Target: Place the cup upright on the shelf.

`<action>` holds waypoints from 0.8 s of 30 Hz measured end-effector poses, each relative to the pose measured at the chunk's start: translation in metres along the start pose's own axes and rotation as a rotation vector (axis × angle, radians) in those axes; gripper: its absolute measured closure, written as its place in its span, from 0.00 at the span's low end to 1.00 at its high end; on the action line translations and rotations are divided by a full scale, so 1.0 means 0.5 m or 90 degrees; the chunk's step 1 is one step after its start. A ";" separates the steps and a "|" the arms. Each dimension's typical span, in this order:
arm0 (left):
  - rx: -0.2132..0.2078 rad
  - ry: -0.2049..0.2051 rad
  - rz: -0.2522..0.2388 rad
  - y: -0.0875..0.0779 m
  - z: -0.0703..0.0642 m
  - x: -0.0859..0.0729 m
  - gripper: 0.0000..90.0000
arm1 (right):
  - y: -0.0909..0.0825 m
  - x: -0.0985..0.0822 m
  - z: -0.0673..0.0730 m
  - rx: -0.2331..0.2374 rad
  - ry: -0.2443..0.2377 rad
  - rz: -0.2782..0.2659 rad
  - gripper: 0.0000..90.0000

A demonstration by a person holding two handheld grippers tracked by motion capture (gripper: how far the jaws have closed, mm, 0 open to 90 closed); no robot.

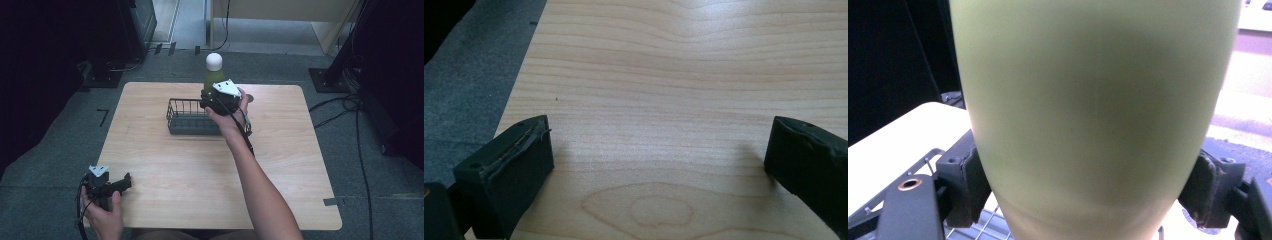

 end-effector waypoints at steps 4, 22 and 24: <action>0.000 0.000 0.000 0.000 0.000 0.000 0.00 | 0.011 -0.014 0.003 0.000 -0.006 0.017 0.22; 0.000 0.001 0.000 0.000 0.000 0.000 0.00 | 0.027 -0.049 -0.007 0.001 0.033 0.027 0.22; 0.000 0.000 -0.001 0.001 -0.001 0.000 0.00 | 0.029 -0.049 -0.013 0.009 0.049 0.031 0.21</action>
Point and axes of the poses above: each handheld gripper's, and its own axes: y roughly forward along the jaws, x roughly out of its top, z roughly to its left, the point moved 1 cm from there along y, roughly forward along the jaws, and after that the axes turned 7 degrees about -z, right-handed, at the moved point
